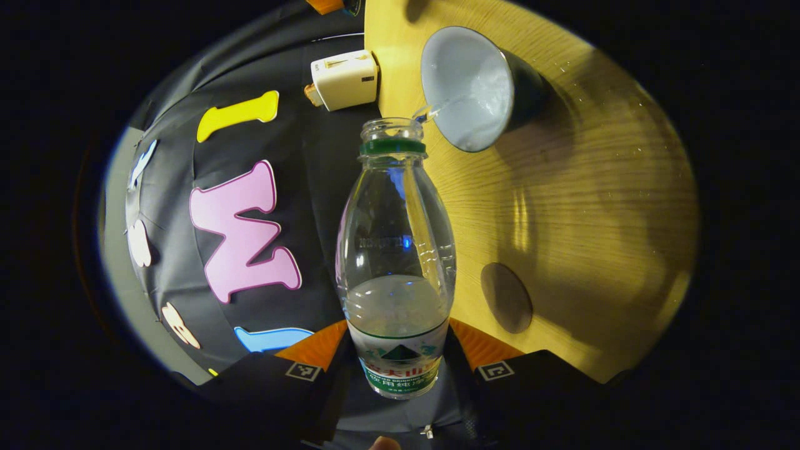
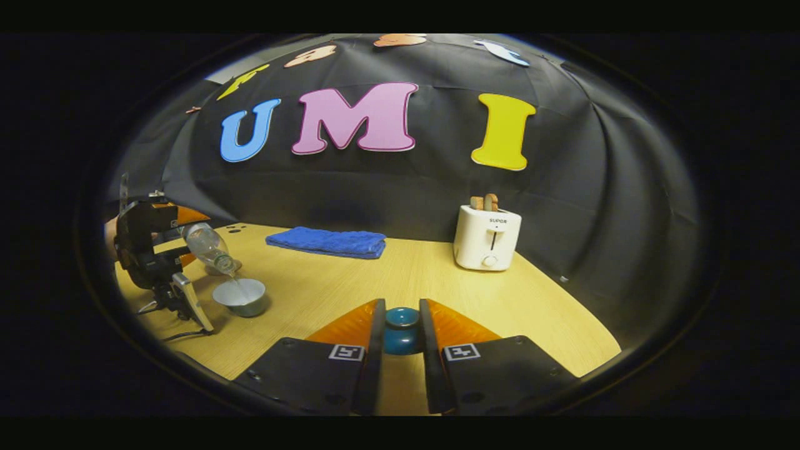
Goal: Open the teacup lid with one hand, grasp the water bottle and pour water into the teacup with the other hand; after pouring, place the water bottle on the coaster and then close the teacup lid.
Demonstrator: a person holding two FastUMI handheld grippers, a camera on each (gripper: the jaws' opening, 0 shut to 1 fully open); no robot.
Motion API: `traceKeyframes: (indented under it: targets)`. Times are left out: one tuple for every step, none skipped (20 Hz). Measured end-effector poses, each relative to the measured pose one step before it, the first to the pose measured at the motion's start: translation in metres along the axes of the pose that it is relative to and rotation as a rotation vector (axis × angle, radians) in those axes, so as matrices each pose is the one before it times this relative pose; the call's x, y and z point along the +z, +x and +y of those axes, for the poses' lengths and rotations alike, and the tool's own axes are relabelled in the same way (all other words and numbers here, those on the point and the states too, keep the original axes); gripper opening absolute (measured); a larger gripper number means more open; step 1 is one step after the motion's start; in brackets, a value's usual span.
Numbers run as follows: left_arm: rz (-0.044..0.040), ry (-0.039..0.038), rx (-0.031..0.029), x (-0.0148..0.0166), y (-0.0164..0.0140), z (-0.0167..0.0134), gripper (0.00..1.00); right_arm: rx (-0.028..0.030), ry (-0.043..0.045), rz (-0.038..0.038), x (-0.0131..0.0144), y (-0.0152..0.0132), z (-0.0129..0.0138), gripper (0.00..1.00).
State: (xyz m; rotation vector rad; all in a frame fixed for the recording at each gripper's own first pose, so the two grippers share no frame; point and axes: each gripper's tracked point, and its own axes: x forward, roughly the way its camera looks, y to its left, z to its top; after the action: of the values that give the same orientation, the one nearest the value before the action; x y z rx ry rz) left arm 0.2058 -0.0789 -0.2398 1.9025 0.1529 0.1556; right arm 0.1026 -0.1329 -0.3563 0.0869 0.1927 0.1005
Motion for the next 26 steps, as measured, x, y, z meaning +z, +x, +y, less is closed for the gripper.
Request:
traceKeyframes:
  targets:
    - [-0.00585, 0.01431, 0.00800, -0.00005, 0.00199, 0.00387, 0.76, -0.00053, -0.00060, -0.00122, 0.00029, 0.00145, -0.00055, 0.31]
    - [-0.00725, 0.01392, 0.00754, 0.00099, 0.00189, 0.00392, 0.76, -0.00028, -0.00098, -0.00170, -0.00011, 0.00001, -0.00085, 0.27]
    - [-0.00573, 0.01148, 0.00669, -0.00052, 0.00093, 0.00195, 0.76, -0.00069, -0.00109, -0.00207, 0.00061, -0.00059, -0.00067, 0.31]
    - [-0.00483, 0.01174, 0.00797, -0.00060, 0.00040, 0.00305, 0.76, -0.00040, -0.00050, -0.00236, 0.00068, -0.00004, -0.00033, 0.31]
    - [-0.00923, 0.01287, 0.00685, 0.00034, 0.00026, 0.00248, 0.76, 0.00054, -0.00013, -0.00229, -0.00024, -0.00033, -0.00119, 0.31]
    - [-0.00714, 0.01419, 0.00727, 0.00014, 0.00009, 0.00288, 0.76, -0.00046, 0.00058, -0.00159, 0.00000, 0.00017, -0.00107, 0.31]
    - [-0.00755, 0.01327, 0.00654, 0.00033, 0.00029, 0.00187, 0.76, 0.00081, 0.00266, -0.00048, 0.00021, -0.00056, 0.00023, 0.31]
    - [-0.00896, 0.01202, 0.00517, 0.00003, 0.00111, 0.00254, 0.76, -0.00090, 0.00164, 0.00085, -0.00009, 0.00010, -0.00110, 0.31]
    - [-0.00796, 0.00860, 0.00322, 0.00002, 0.00094, 0.00013, 0.76, -0.00011, 0.00182, -0.00130, -0.00030, -0.00015, -0.00182, 0.31]
    - [-0.00472, 0.00781, 0.00376, 0.00017, -0.00032, 0.00200, 0.76, -0.00082, 0.00107, -0.00236, 0.00115, -0.00198, 0.00010, 0.31]
    - [-0.00495, 0.00342, 0.00508, -0.00107, 0.00075, 0.00078, 0.76, -0.00015, 0.00073, -0.00181, 0.00067, -0.00104, -0.00107, 0.31]
    - [-0.00509, 0.00461, 0.00488, -0.00031, 0.00010, 0.00183, 0.76, 0.00093, 0.00094, 0.00022, 0.00036, -0.00084, -0.00122, 0.31]
    - [-0.00410, 0.00939, 0.01106, -0.00018, 0.00120, 0.00226, 0.76, 0.00119, 0.00190, -0.00001, 0.00039, -0.00058, -0.00045, 0.31]
    - [-0.00452, 0.01423, 0.01665, -0.00018, -0.00076, 0.00473, 0.76, 0.00206, 0.00242, -0.00061, 0.00027, -0.00028, -0.00014, 0.27]
    - [-0.00435, 0.01483, 0.01792, 0.00058, 0.00081, 0.00376, 0.75, -0.00014, 0.00083, -0.00019, 0.00043, -0.00014, -0.00145, 0.31]
    - [-0.00589, 0.01330, 0.01932, -0.00043, -0.00057, 0.00371, 0.75, 0.00048, 0.00078, -0.00058, 0.00105, -0.00135, -0.00103, 0.31]
    - [-0.00443, 0.01511, 0.02010, 0.00107, 0.00071, 0.00328, 0.75, -0.00207, -0.00089, -0.00158, 0.00074, -0.00031, -0.00084, 0.31]
    - [-0.00394, 0.01391, 0.01395, 0.00082, 0.00027, 0.00363, 0.75, -0.00194, -0.00076, -0.00350, 0.00149, -0.00040, -0.00110, 0.31]
    - [-0.00291, 0.01032, 0.00649, -0.00007, 0.00100, -0.00001, 0.76, -0.00295, -0.00172, -0.00184, 0.00189, -0.00053, -0.00191, 0.31]
    - [-0.00269, 0.00958, 0.00687, -0.00017, 0.00071, 0.00169, 0.75, -0.00200, -0.00144, -0.00175, 0.00081, -0.00075, -0.00163, 0.27]
    - [-0.00526, 0.00995, 0.00996, 0.00048, 0.00102, 0.00195, 0.76, -0.00346, -0.00171, -0.00139, 0.00109, -0.00187, -0.00127, 0.27]
    - [-0.00639, 0.01245, 0.00914, 0.00018, -0.00087, 0.00267, 0.75, -0.00245, 0.00003, 0.00130, 0.00033, -0.00168, -0.00097, 0.31]
    - [-0.01033, 0.01330, 0.00945, 0.00204, 0.00131, 0.00221, 0.75, -0.00241, 0.00155, 0.00244, -0.00156, -0.00111, -0.00106, 0.31]
    - [-0.01484, 0.01273, 0.01207, 0.00255, 0.00068, 0.00444, 0.75, -0.00363, 0.00115, 0.00156, 0.00042, -0.00115, -0.00137, 0.36]
    - [-0.01665, 0.01219, 0.01347, 0.00213, 0.00247, 0.00369, 0.75, -0.00130, 0.00049, -0.00213, 0.00100, -0.00117, -0.00069, 0.31]
    - [-0.01029, 0.01243, 0.01128, -0.00052, 0.00320, 0.00463, 0.76, 0.00011, -0.00100, -0.00378, 0.00116, -0.00128, 0.00013, 0.31]
